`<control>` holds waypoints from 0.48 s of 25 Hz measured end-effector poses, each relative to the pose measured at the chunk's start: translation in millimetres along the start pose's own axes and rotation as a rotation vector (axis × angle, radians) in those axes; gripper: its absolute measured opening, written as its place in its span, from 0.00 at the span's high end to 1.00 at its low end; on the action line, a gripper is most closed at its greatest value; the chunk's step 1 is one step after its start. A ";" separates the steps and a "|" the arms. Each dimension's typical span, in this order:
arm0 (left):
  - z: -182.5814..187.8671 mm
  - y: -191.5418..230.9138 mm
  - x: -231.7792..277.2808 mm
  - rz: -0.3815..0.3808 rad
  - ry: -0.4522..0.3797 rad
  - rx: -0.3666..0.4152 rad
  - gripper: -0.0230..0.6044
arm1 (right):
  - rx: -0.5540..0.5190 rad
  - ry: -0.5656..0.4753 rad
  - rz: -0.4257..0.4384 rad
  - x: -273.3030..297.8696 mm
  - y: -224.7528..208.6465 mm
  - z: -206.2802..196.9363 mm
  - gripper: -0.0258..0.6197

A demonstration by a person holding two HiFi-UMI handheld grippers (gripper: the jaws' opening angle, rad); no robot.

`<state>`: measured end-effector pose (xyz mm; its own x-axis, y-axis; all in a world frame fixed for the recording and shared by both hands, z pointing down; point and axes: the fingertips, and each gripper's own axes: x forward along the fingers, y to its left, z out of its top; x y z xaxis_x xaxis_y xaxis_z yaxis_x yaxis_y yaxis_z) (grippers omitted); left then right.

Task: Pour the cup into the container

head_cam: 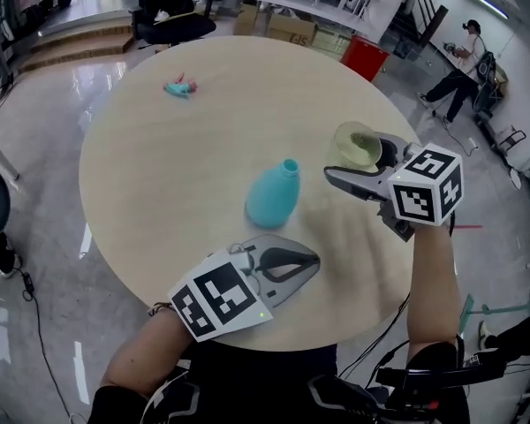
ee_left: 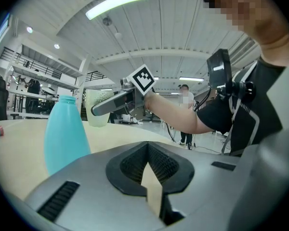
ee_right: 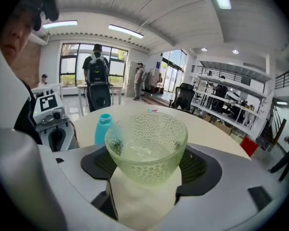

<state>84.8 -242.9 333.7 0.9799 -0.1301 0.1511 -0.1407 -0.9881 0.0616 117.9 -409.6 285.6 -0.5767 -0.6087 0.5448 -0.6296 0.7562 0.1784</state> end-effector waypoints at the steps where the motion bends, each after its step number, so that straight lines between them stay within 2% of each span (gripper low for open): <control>1: -4.2 -1.2 -0.3 -0.004 -0.001 0.002 0.96 | 0.049 -0.021 0.006 -0.6 -1.4 -10.2 0.38; 5: -4.9 0.0 -1.7 -0.007 -0.004 0.003 0.96 | 0.180 -0.061 -0.010 -4.7 -16.7 -45.3 0.38; 12: 1.0 7.2 -1.2 -0.018 -0.002 0.000 0.96 | 0.294 -0.110 -0.027 3.0 -36.2 -75.1 0.38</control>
<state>82.7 -250.0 332.9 0.9827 -0.1122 0.1476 -0.1228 -0.9903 0.0648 178.1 -420.7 342.3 -0.6005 -0.6619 0.4487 -0.7596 0.6475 -0.0613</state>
